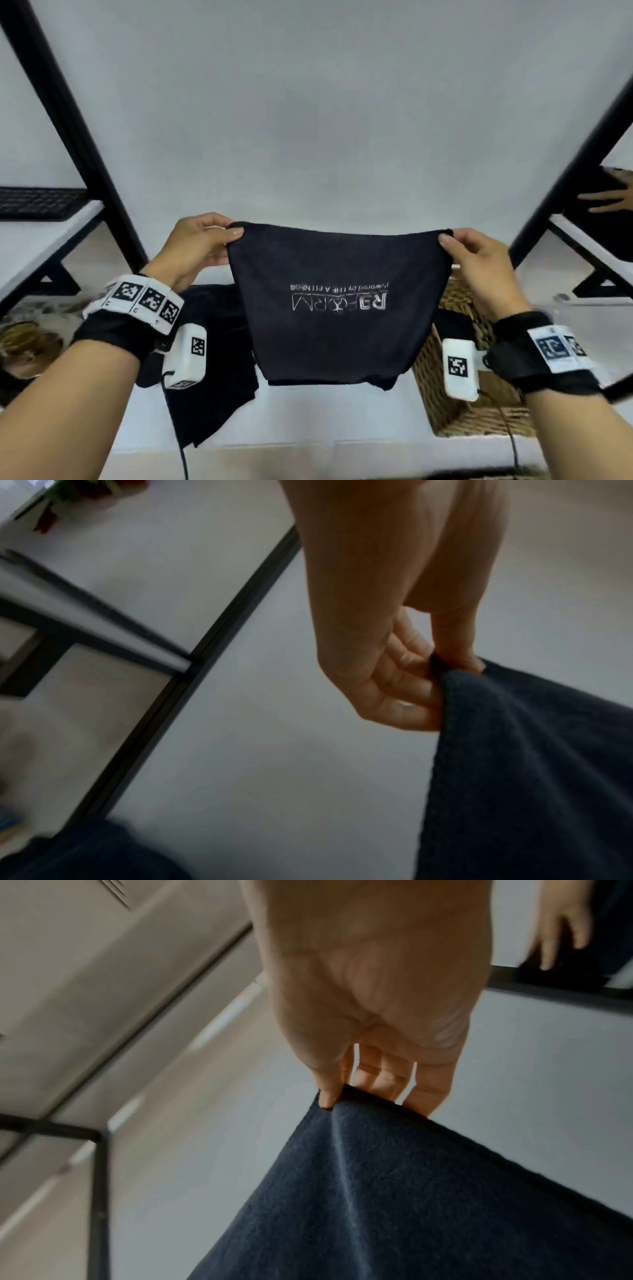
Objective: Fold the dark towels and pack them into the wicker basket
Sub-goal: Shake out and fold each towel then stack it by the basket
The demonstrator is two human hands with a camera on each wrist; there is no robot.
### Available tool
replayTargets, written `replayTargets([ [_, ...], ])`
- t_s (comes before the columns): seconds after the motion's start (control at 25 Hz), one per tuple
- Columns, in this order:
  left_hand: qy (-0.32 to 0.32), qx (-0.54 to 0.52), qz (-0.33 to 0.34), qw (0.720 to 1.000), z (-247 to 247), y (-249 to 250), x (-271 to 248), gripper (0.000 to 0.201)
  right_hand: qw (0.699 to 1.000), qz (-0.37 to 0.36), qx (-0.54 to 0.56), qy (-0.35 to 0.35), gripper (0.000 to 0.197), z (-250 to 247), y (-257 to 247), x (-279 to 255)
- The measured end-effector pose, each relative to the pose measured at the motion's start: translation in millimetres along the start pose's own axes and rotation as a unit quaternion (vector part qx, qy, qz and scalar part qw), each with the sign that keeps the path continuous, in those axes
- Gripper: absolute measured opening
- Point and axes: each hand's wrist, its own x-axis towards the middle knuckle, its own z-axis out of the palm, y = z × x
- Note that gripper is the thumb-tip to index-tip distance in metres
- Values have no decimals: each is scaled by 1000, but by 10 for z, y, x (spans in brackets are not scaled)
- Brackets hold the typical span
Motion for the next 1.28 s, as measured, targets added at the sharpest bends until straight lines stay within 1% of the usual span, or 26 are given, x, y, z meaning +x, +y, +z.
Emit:
replayTargets([
  [0.12,11,65,-132,989,281,-1048,301,3,991,119,-67,-16,15,186,1152,5],
  [0.2,23,95,-200,975,443,-1747,560,3,971,196,-130,-29,20,300,1925,40],
  [0.32,50,157,-255,953,647,-2527,902,17,936,304,-173,-40,31,418,2853,93],
  [0.44,49,210,-300,929,830,-3137,1161,23,909,353,-214,-50,33,522,3475,192],
  [0.52,48,225,-305,924,912,-3405,1306,19,904,351,-239,-46,32,605,3655,301],
  [0.6,65,260,-269,925,961,-3540,1463,8,907,318,-273,-50,29,682,3749,449],
  [0.68,85,283,-239,925,1016,-3565,1604,6,912,297,-279,-51,24,734,3849,613],
  [0.76,69,263,-244,931,1092,-3622,1715,11,914,289,-278,-60,18,782,4028,759],
  [0.84,47,254,-262,930,1159,-3707,1782,10,908,271,-307,-83,10,829,4195,823],
  [0.92,32,259,-270,927,1189,-3802,1815,3,901,262,-331,-100,8,872,4269,842],
  [0.96,32,257,-270,928,1204,-3795,1818,2,898,268,-332,-103,9,890,4260,841],
  [1.0,40,250,-272,928,1199,-3805,1815,5,898,279,-325,-100,9,913,4244,837],
  [1.04,57,232,-271,933,1195,-3787,1807,7,902,285,-311,-87,8,931,4202,837],
  [1.12,95,186,-262,942,1157,-3697,1795,5,923,269,-273,-48,9,925,4034,846],
  [1.2,121,146,-236,953,1031,-3471,1758,5,945,231,-230,3,11,848,3719,877],
  [1.28,143,86,-190,968,851,-3139,1713,6,961,184,-195,71,6,719,3280,925],
])
